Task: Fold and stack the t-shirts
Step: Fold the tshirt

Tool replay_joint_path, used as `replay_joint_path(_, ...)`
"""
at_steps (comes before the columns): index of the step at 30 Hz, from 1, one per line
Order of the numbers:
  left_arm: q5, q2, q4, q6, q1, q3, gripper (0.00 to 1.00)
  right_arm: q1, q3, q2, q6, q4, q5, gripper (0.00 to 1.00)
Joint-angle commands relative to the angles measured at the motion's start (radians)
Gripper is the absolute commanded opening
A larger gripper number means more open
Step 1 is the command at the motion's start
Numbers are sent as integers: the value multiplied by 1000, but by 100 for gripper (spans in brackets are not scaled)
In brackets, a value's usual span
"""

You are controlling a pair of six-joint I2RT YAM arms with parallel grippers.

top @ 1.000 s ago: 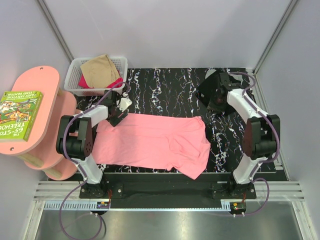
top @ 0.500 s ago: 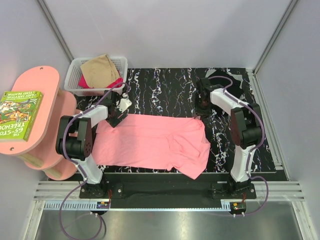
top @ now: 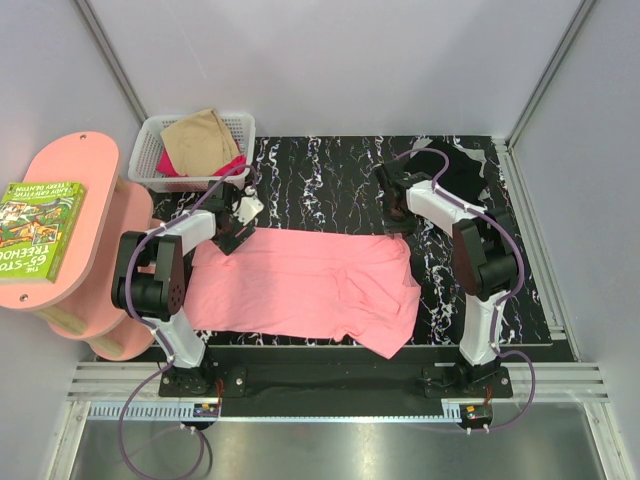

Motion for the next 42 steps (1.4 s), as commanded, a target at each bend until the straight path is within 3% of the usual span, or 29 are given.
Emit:
replay_joint_path(1,29,-22,-42,1,8,-23,76,6,24,5,-19,0,123,32)
replay_joint_path(5,29,-30,-41,1,8,-29,76,6,32,5,-12,2,147,18)
replay_joint_path(7,29,-31,-44,4,8,-29,76,6,33,1,-4,2,147,1)
replay_joint_path(8,27,-31,-41,4,8,-29,76,6,32,0,-3,0,144,0)
replay_joint_path(19,16,-19,-24,12,8,-38,76,3,-22,-68,25,15,82,0)
replay_joint_path(20,18,-19,-25,13,8,-40,76,3,-19,-69,24,14,62,21)
replay_joint_path(21,18,-19,-24,12,8,-40,75,3,-17,-66,25,14,52,28)
replay_joint_path(24,19,-25,-25,12,8,-38,75,3,-4,-54,14,12,23,37)
replay_joint_path(36,19,-27,-28,10,8,-40,75,3,49,-11,0,12,-4,34)
replay_joint_path(42,15,-30,-28,12,8,-40,75,3,81,41,-7,14,-14,22)
